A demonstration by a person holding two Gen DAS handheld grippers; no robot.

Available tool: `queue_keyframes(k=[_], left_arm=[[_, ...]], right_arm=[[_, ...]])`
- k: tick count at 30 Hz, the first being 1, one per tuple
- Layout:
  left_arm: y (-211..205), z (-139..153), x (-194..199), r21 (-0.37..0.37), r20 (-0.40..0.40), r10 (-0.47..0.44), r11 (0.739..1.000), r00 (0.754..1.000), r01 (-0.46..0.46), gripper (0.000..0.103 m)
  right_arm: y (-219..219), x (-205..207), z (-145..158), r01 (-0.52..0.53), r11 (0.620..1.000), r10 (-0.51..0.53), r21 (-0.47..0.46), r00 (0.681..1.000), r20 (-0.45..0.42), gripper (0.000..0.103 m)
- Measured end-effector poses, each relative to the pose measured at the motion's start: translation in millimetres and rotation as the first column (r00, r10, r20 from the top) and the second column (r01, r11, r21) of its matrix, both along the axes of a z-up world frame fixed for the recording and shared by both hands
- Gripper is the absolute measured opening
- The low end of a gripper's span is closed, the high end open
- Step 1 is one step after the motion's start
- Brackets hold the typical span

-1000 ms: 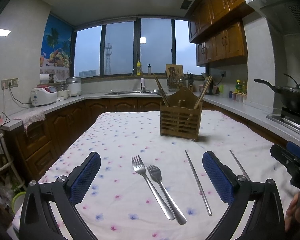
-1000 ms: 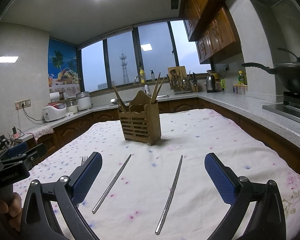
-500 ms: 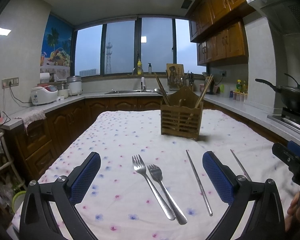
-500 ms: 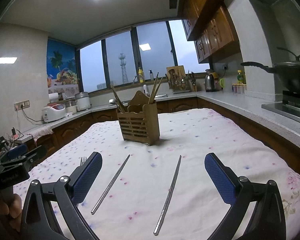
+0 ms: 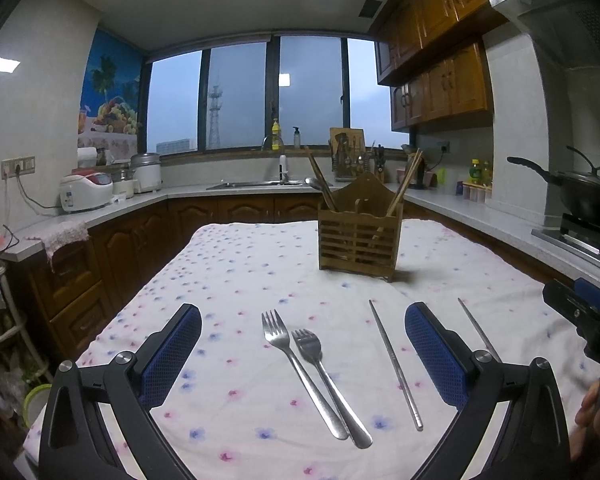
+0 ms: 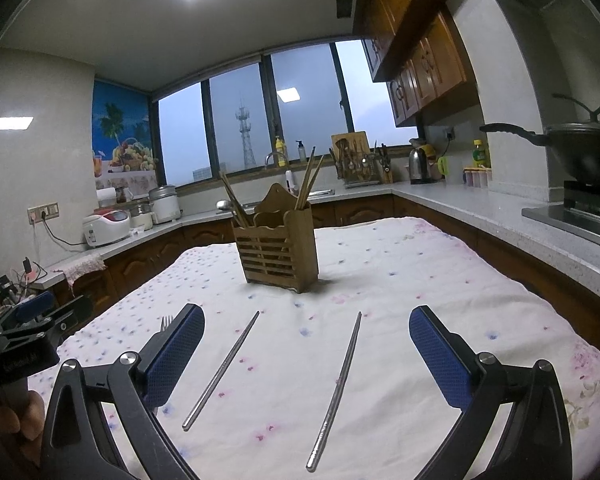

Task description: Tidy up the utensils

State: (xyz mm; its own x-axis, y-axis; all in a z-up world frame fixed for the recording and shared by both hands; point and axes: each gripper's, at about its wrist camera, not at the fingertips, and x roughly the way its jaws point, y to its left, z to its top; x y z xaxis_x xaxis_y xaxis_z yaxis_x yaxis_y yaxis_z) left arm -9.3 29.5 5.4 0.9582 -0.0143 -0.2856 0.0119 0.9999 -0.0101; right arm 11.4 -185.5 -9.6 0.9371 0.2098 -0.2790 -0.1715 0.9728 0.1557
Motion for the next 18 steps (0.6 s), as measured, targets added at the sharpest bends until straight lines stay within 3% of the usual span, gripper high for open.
queue_keyframes(k=[18], left_arm=[[-4.6, -1.9, -1.6, -0.001, -0.001, -0.014, 1.000, 1.000, 0.014, 0.102]], right_arm=[[1.7, -1.4, 1.5, 0.002, 1.000, -0.002, 0.003, 1.000, -0.001, 0.103]])
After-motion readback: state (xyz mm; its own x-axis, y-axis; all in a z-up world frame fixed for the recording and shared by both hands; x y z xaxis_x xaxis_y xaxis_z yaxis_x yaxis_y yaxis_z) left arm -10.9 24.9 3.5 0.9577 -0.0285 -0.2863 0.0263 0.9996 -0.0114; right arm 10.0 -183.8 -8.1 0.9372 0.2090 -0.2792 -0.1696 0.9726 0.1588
